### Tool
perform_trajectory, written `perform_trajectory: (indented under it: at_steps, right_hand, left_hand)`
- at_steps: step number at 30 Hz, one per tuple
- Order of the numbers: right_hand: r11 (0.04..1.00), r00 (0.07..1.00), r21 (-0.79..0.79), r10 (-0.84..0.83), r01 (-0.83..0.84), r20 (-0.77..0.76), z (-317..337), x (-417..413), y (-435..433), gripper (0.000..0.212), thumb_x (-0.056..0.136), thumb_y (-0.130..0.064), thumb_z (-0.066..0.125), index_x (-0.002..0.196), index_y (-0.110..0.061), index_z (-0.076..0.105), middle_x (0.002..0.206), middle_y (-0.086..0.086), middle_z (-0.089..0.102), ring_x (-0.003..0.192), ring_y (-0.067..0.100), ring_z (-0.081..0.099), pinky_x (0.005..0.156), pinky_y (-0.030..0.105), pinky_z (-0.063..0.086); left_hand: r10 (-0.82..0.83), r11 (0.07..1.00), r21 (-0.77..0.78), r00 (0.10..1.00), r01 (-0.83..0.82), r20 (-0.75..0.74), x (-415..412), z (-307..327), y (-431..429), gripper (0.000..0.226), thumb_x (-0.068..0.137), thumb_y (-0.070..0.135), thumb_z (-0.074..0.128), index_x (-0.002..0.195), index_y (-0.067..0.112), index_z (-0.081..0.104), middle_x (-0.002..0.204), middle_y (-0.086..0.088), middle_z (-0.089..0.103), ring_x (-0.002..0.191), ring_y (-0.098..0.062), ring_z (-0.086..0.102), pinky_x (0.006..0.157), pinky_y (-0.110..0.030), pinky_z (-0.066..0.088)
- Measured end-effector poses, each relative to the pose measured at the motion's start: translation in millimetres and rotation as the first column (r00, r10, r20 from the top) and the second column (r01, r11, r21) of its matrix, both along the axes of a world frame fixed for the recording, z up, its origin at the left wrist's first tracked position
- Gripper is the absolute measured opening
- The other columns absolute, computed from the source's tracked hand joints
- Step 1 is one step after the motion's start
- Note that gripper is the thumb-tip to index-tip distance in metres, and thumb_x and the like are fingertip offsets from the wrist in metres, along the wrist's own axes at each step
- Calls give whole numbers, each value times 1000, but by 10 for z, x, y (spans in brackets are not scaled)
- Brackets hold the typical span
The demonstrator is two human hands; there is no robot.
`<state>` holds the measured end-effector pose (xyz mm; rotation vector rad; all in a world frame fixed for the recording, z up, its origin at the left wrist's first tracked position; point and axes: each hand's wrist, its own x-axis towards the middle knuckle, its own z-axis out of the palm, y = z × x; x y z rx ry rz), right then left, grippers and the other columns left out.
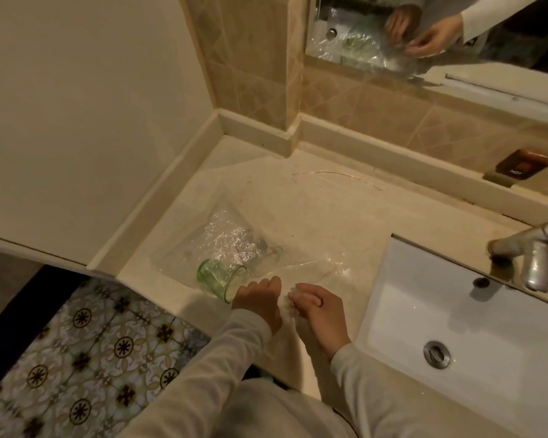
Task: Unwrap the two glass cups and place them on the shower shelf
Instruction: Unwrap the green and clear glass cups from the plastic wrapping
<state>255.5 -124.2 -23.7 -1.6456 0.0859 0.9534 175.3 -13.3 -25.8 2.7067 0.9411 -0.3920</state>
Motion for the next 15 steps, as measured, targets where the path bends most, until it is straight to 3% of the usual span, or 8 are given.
perform_trajectory:
  at_steps: [5,9,12,15]
  right_hand:
    - [1000,999,25,-5,6,-36,24,77,47,10,87,7,61,84,9,70,66,15,62,65,26,54,65,36,48]
    - [998,999,-53,-36,35,-21,8,181,61,13,84,10,58,82,12,71,70,28,67,63,26,58,66,39,48]
    - [994,1000,-106,8,-6,17,-8,262,47,15,81,8,60,76,5,74,77,29,72,61,25,61,64,37,53]
    - [985,995,-169,44,-28,86,-44,341,24,19,80,2,64,69,-7,76,67,14,75,54,15,63,55,22,53]
  left_hand:
    - [24,999,-26,988,-20,153,40,257,-21,29,73,12,49,101,19,55,94,-2,63,87,-32,61,75,-33,46]
    - [18,1000,-21,962,-12,273,9,582,-20,25,62,5,58,84,16,59,76,-5,60,66,-34,58,60,-34,45]
    - [-3,1000,0,928,3,374,-19,760,-25,27,60,0,58,83,13,58,71,-9,56,57,-34,53,52,-39,47]
    - [-24,999,-8,891,31,454,-64,876,-38,38,62,-5,59,88,18,45,70,-10,53,53,-30,49,47,-34,42]
